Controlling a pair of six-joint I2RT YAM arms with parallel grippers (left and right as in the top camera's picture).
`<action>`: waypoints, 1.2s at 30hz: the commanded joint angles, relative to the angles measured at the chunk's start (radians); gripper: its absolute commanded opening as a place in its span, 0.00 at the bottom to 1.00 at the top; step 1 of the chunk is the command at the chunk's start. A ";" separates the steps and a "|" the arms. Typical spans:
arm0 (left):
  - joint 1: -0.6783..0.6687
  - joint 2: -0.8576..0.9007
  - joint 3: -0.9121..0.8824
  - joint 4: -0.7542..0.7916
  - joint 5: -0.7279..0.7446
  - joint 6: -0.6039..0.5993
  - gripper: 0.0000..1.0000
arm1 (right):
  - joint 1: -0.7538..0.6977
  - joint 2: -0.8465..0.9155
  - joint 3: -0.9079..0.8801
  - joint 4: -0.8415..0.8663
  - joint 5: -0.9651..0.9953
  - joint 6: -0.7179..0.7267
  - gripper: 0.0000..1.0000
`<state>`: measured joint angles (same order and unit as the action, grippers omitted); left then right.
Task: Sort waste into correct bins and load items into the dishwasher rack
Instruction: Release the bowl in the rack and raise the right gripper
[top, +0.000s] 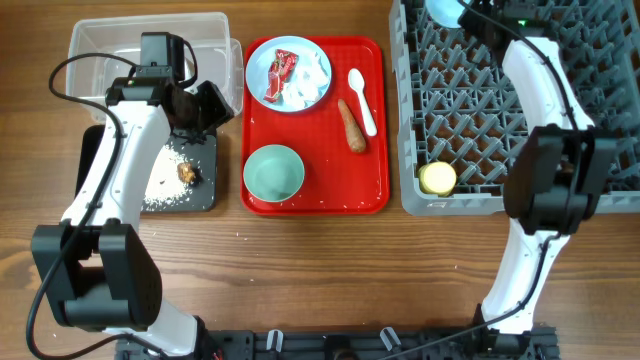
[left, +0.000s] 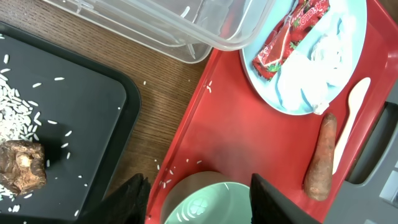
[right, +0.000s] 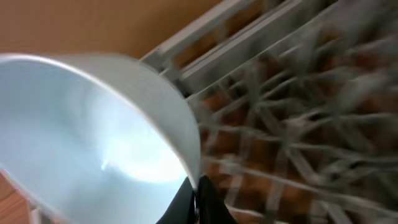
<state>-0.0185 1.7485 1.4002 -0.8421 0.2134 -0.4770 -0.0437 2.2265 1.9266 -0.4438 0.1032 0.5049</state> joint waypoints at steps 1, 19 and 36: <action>0.003 -0.013 0.013 0.000 -0.006 -0.002 0.55 | 0.050 -0.128 0.003 -0.034 0.313 -0.064 0.04; 0.003 -0.013 0.013 0.022 -0.006 -0.002 0.54 | 0.333 -0.088 0.003 0.153 1.183 -0.731 0.04; 0.003 -0.013 0.013 0.017 -0.006 -0.002 0.54 | 0.339 0.092 0.003 0.389 1.124 -1.011 0.04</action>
<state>-0.0185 1.7485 1.4002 -0.8230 0.2134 -0.4770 0.2863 2.2734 1.9266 -0.0639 1.2198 -0.4503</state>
